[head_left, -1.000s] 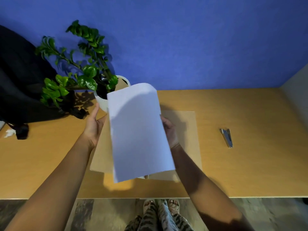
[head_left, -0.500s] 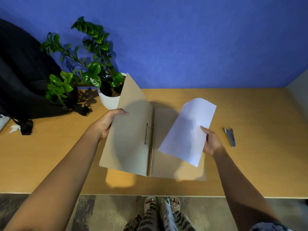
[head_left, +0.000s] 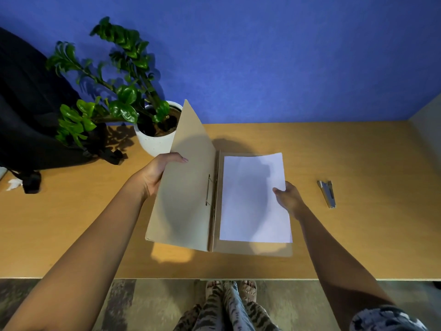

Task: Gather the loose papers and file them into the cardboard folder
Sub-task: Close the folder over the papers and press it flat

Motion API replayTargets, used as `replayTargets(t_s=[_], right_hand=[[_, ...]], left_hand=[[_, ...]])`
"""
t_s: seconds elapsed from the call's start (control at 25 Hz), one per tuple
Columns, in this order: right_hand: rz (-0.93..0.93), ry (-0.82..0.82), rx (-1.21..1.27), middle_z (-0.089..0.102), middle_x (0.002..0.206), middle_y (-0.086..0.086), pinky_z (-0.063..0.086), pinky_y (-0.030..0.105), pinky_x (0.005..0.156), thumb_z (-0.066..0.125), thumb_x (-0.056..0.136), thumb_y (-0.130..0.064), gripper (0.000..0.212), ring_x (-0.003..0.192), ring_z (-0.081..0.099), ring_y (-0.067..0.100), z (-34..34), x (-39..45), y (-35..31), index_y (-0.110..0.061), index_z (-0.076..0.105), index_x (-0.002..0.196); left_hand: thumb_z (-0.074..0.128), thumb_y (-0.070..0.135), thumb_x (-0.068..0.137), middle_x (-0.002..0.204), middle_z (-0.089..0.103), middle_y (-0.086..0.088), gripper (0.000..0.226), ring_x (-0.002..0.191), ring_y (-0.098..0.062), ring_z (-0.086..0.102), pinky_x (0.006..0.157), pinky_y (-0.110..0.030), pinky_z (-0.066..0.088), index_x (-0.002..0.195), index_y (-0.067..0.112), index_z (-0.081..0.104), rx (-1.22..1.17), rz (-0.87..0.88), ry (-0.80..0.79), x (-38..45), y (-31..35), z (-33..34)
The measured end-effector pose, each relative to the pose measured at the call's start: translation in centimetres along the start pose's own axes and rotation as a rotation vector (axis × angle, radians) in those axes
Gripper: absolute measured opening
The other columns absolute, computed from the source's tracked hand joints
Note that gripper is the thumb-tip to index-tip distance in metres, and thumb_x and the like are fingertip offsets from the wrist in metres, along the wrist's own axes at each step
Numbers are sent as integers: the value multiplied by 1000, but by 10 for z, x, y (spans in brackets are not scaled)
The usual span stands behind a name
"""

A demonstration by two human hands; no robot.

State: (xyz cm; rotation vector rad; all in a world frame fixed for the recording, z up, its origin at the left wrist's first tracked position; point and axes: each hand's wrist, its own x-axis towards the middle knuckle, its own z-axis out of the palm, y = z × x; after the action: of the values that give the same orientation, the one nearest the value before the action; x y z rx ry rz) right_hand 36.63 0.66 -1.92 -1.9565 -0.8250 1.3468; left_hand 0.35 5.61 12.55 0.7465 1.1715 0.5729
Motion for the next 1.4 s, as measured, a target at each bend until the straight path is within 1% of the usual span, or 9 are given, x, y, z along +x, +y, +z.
replayTargets(t_s=[0.4,0.56,0.68,0.84,0.96,1.04,1.16,1.28,1.4], right_hand=[[-37,92,-371,51,98,11,46,33,74,64,94,-13,47,96,57,33,34,-4,-5,2,41,131],[-32,138,-545,42,139,17,42,42,105,81,81,-21,85,132,42,37,40,-6,-7,-2,30,146],[7,221,-614,32,146,15,35,46,107,82,77,-38,89,133,35,36,40,-10,-11,-10,31,145],[-107,244,-479,42,144,15,36,43,108,74,87,-41,70,133,39,34,29,-16,-30,-7,44,140],[-155,127,-52,54,135,17,48,34,91,69,93,-31,54,116,55,27,20,-33,-63,3,52,131],[-124,-53,190,54,140,22,47,39,97,55,101,-32,48,121,56,31,13,-48,-86,8,53,128],[-115,-217,232,62,135,8,49,36,101,40,102,-55,55,120,60,22,-6,-68,-105,-9,60,125],[-85,-276,334,77,110,-6,58,32,86,35,95,-70,58,101,72,14,-27,-74,-100,-29,74,111],[-74,-194,235,70,122,14,50,44,103,39,98,-63,49,105,66,20,-40,-68,-87,-26,67,115]], left_hand=[[67,25,75,85,75,-10,19,70,-23,73,63,-28,59,86,16,80,75,-33,-48,2,5,18],[72,35,75,94,69,-11,32,75,-23,70,67,-29,55,99,15,70,95,-21,-74,-1,8,30],[72,46,75,109,62,-13,50,92,-27,62,81,-36,48,113,15,67,72,2,-123,1,8,37],[60,72,78,117,59,-4,78,105,-27,55,92,-45,43,134,19,62,90,-3,-198,11,6,47],[57,83,69,128,62,5,90,120,-22,56,106,-58,37,141,30,56,115,-52,-197,19,-1,57],[52,84,69,147,49,4,95,138,-24,42,112,-63,23,149,33,44,145,-78,-178,25,-10,68],[48,83,73,159,36,-2,94,147,-28,32,116,-66,16,152,33,38,215,-123,-186,31,-31,87],[47,83,74,164,28,-4,98,151,-30,24,116,-68,10,155,32,31,281,-174,-218,38,-55,105],[47,88,67,165,27,2,106,151,-26,24,116,-66,10,157,36,25,381,-205,-243,46,-76,115]])
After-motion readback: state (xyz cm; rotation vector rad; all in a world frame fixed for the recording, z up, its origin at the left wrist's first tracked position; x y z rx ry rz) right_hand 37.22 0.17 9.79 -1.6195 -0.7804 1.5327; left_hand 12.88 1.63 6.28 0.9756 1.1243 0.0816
